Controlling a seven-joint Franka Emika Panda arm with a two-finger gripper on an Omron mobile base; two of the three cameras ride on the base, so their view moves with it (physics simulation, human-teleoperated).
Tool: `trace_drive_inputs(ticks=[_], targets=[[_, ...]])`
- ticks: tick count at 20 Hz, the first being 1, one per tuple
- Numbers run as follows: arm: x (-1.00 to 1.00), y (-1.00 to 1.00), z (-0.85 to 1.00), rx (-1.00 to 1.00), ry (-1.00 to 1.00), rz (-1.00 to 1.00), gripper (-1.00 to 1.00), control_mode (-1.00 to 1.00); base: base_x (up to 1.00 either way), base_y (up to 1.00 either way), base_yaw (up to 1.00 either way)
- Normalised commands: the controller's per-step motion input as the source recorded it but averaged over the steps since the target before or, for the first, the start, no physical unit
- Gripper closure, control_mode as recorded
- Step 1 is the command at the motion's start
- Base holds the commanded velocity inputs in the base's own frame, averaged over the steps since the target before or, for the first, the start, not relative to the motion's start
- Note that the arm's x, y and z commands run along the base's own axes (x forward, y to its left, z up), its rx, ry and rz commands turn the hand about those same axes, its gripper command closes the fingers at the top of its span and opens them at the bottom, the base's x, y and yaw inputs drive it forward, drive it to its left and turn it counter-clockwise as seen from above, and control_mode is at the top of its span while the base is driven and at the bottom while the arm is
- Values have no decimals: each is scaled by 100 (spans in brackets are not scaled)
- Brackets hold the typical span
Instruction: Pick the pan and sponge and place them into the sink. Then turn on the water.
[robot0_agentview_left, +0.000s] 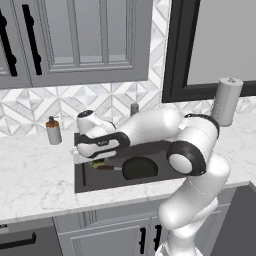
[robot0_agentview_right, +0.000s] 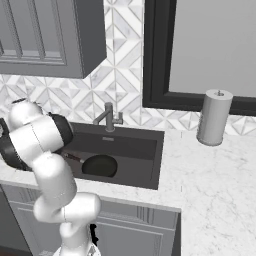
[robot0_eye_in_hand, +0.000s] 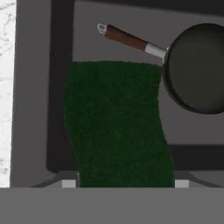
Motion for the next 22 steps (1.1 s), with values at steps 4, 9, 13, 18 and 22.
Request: trace_drive_inputs(ticks=[4,9,13,18,22], targets=[[0,-83,5,0,2,-6,100,-100,0,0,0],[0,-77,-7,0,4,-8,100,-100,0,0,0],[10,-62,-22,0,6,-9,100,-100,0,0,0],[19,-28,-31,0,4,-5,100,-100,0,0,0],[19,-2,-41,0,0,0,100,-100,0,0,0]])
